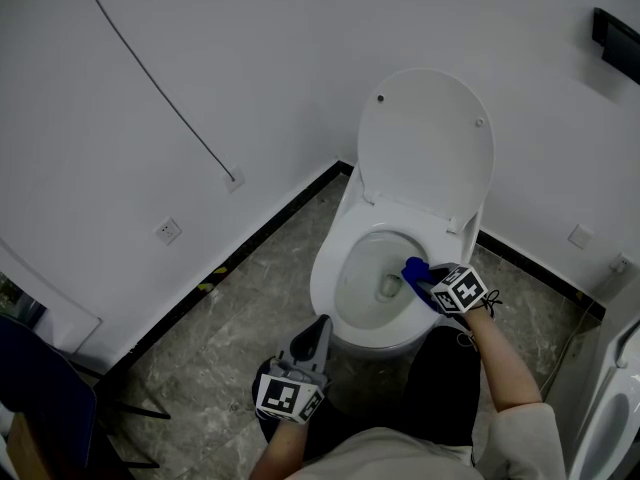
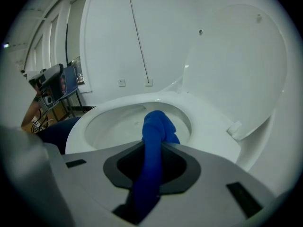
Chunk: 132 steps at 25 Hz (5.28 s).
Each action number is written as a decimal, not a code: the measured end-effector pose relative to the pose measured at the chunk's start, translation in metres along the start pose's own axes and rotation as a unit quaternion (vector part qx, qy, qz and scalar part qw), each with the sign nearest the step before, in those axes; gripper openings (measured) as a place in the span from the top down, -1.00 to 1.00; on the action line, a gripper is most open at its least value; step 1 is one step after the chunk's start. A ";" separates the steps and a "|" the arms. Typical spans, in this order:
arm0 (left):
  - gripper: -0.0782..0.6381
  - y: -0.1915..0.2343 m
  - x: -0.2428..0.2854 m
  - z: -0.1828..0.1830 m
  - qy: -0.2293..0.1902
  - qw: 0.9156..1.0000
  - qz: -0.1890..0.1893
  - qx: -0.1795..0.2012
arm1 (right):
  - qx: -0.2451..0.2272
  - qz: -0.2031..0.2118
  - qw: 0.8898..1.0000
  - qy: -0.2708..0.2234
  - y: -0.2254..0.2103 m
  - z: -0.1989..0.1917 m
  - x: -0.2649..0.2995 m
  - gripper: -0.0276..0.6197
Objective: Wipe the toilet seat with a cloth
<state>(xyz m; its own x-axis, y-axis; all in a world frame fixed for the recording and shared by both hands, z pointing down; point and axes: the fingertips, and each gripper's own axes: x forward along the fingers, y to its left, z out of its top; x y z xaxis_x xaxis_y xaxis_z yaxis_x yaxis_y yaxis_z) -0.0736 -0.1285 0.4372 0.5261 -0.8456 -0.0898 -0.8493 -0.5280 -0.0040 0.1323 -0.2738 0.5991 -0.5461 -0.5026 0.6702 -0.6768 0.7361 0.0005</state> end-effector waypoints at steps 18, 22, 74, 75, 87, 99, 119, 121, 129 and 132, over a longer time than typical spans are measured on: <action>0.76 0.002 0.000 -0.004 0.005 1.000 0.004 -0.007 | -0.003 -0.012 1.000 0.011 -0.032 0.005 0.006 0.72; 0.76 0.005 -0.001 -0.004 0.006 1.000 0.007 -0.009 | -0.014 -0.014 1.000 0.003 -0.038 0.007 0.006 0.72; 0.76 0.001 -0.001 -0.018 0.029 1.000 0.004 0.002 | -0.010 -0.056 0.998 -0.021 -0.107 0.030 0.017 0.71; 0.76 0.001 -0.001 -0.019 0.030 1.000 0.004 0.001 | -0.012 -0.058 0.998 -0.022 -0.108 0.031 0.017 0.71; 0.76 0.004 -0.001 -0.025 0.036 0.999 0.007 -0.002 | 0.002 -0.077 0.997 -0.020 -0.122 0.039 0.023 0.71; 0.76 0.010 -0.007 -0.028 0.039 0.999 0.015 -0.004 | 0.018 -0.088 0.996 -0.020 -0.134 0.048 0.028 0.71; 0.76 0.014 -0.016 -0.033 0.044 0.999 0.025 -0.008 | 0.028 -0.104 0.994 -0.017 -0.150 0.057 0.034 0.71; 0.76 0.013 -0.016 -0.033 0.043 0.999 0.025 -0.007 | 0.029 -0.103 0.994 -0.017 -0.151 0.058 0.035 0.71; 0.76 0.011 -0.016 -0.038 0.047 0.999 0.024 -0.010 | 0.031 -0.108 0.994 -0.013 -0.151 0.062 0.041 0.71; 0.76 0.009 -0.013 -0.039 0.049 0.998 0.023 -0.010 | 0.033 -0.105 0.994 -0.011 -0.150 0.068 0.046 0.71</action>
<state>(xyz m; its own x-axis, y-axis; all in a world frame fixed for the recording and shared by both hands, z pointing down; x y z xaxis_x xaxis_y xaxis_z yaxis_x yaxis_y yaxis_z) -0.0867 -0.1251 0.4773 0.4899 -0.8717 0.0091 -0.8717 -0.4897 0.0181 0.1757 -0.4379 0.5794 -0.3992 -0.6532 0.6435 -0.8079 0.5824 0.0901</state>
